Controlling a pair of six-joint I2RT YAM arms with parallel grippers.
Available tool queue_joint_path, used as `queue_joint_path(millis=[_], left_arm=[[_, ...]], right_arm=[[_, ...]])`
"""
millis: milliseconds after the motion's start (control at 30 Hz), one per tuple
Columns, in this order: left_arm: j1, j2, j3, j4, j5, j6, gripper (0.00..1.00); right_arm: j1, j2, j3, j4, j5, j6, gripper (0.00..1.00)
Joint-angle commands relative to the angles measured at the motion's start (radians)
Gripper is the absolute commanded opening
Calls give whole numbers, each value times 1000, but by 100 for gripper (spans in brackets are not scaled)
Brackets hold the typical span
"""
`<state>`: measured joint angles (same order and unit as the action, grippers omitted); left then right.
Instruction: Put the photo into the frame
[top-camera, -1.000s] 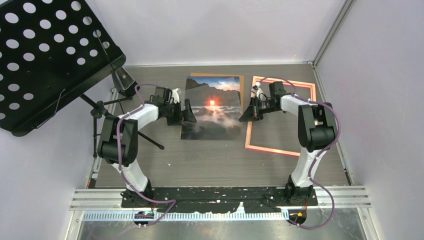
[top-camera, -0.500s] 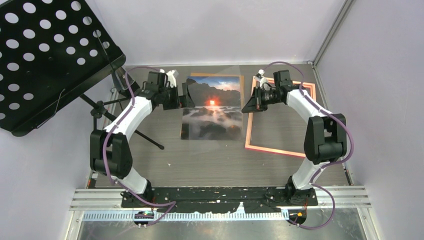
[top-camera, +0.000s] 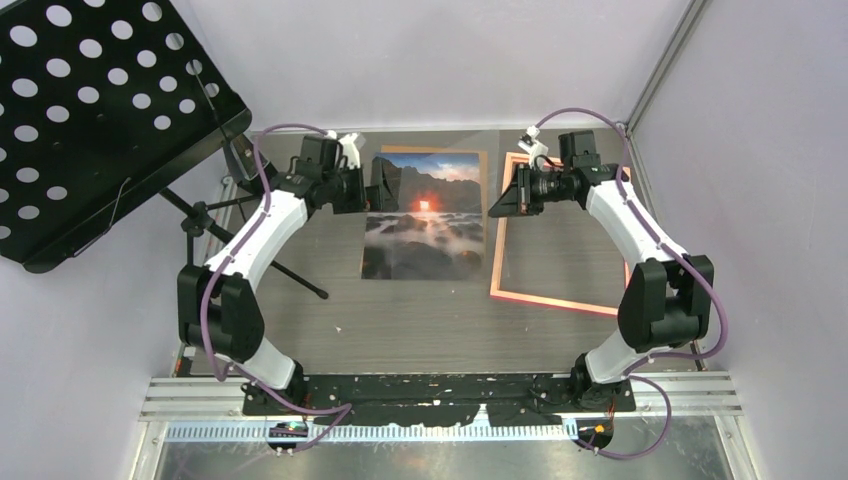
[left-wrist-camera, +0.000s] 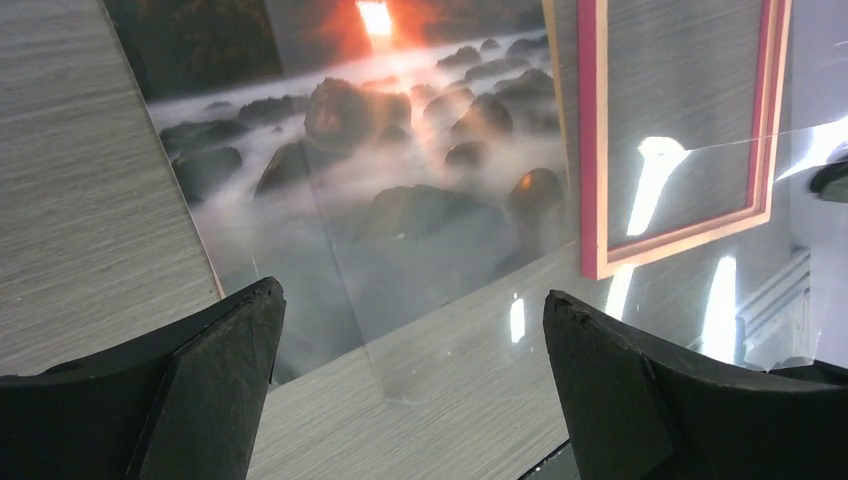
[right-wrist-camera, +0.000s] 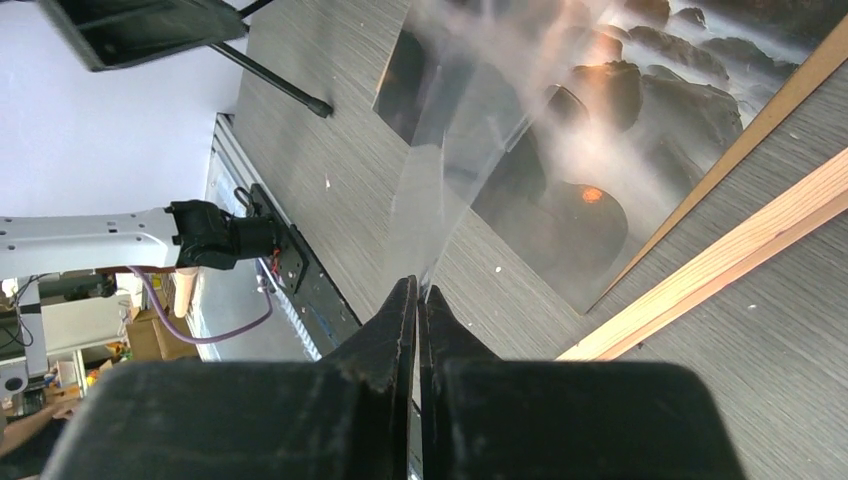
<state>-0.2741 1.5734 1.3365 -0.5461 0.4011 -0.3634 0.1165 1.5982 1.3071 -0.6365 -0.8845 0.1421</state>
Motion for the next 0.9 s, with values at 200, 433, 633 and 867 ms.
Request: queue_joint_path(millis=[200, 433, 633, 867], left_arm=[[19, 8, -148, 191, 161, -36, 99], [22, 64, -209, 349, 287, -116, 99], [35, 129, -215, 459, 350, -197, 99], [36, 215, -213, 604, 409, -297, 99]], right_arm=[[-34, -117, 5, 43, -46, 49, 6], [-60, -158, 1, 42, -103, 68, 6], [-81, -202, 11, 21, -135, 73, 6], [-93, -240, 31, -1, -154, 87, 5]])
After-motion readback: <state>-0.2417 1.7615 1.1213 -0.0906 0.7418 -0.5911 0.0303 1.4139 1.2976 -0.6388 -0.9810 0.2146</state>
